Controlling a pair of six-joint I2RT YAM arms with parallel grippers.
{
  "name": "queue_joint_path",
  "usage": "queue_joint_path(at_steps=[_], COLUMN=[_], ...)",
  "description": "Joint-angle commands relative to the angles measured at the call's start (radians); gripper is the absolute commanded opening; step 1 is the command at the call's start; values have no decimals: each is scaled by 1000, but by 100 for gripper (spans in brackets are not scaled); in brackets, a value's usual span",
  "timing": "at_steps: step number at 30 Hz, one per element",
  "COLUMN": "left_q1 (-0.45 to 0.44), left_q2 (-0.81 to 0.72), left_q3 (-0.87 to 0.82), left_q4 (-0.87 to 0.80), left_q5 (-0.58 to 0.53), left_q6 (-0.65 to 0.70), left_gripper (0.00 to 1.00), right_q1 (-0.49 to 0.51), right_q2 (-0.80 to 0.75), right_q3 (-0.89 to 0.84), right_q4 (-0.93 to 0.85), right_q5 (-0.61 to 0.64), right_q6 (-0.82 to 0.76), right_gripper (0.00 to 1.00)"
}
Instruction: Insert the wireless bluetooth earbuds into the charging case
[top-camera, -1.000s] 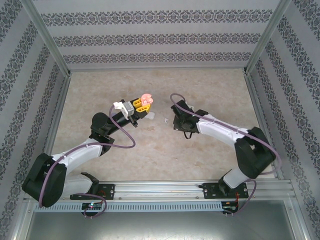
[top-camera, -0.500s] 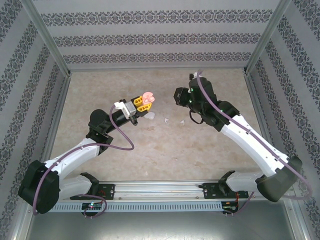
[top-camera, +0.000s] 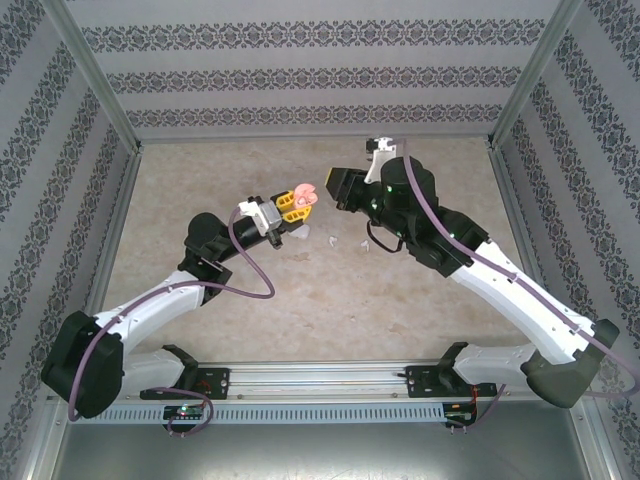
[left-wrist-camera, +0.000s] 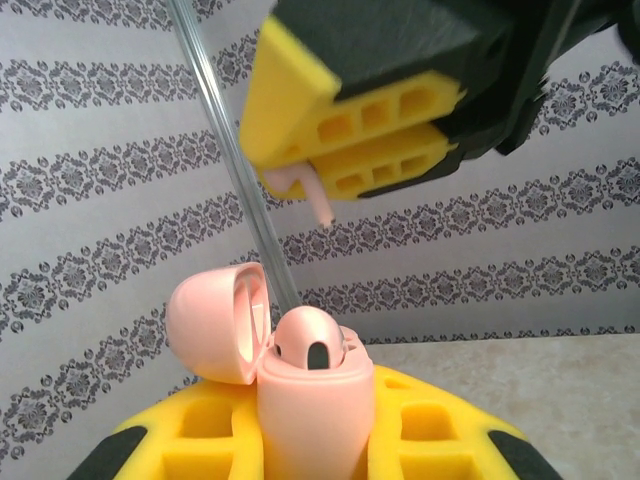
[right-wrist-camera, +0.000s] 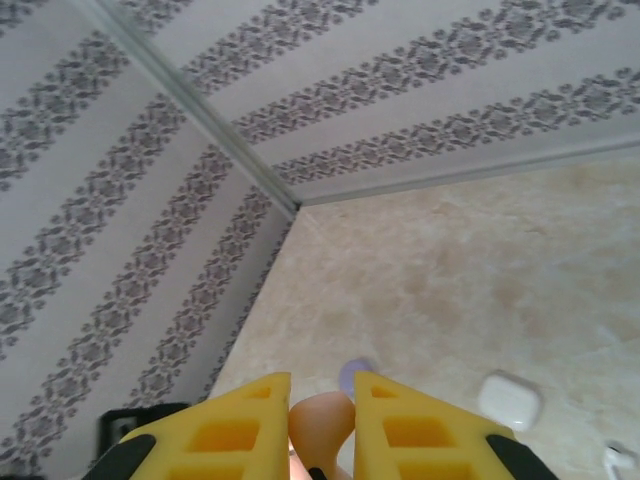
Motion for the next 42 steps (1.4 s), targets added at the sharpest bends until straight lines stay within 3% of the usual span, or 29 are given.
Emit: queue_joint_path(at_steps=[1, 11, 42], left_q1=[-15, -15, -16], left_q2=[14, 40, 55], left_q3=[31, 30, 43], left_q4=[59, 143, 168], left_q5=[10, -14, -14], left_q6=[-4, -52, -78], left_gripper=[0, 0, 0], right_q1=[31, 62, 69], right_q2=[-28, -17, 46], right_q3=[-23, -77, -110], right_q4=[82, 142, 197], right_q5=[40, 38, -15], right_q6=[-11, 29, 88], right_gripper=[19, 19, 17])
